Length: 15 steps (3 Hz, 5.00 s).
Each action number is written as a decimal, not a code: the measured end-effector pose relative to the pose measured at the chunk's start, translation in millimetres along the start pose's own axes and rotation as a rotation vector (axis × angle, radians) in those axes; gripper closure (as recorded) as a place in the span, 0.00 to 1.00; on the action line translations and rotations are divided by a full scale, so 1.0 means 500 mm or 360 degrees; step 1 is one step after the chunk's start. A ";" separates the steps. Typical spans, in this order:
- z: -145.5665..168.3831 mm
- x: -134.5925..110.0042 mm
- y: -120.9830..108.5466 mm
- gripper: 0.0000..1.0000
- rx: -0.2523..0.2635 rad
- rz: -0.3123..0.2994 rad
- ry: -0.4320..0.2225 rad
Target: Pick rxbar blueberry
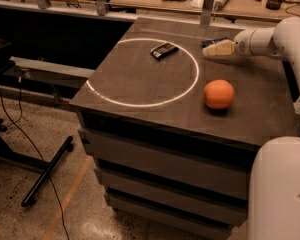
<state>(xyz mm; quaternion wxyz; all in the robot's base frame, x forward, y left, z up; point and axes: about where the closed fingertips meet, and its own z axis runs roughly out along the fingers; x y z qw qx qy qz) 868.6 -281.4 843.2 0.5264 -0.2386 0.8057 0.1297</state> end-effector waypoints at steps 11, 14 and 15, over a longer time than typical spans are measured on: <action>-0.154 -0.158 0.023 1.00 0.0079 -0.0114 -0.0245; -0.253 -0.204 0.124 1.00 0.0035 -0.0246 -0.0362; -0.254 -0.203 0.126 1.00 0.0032 -0.0248 -0.0363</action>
Offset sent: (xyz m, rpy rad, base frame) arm 0.0222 -0.0186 0.0034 -0.0308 -0.0482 -0.1710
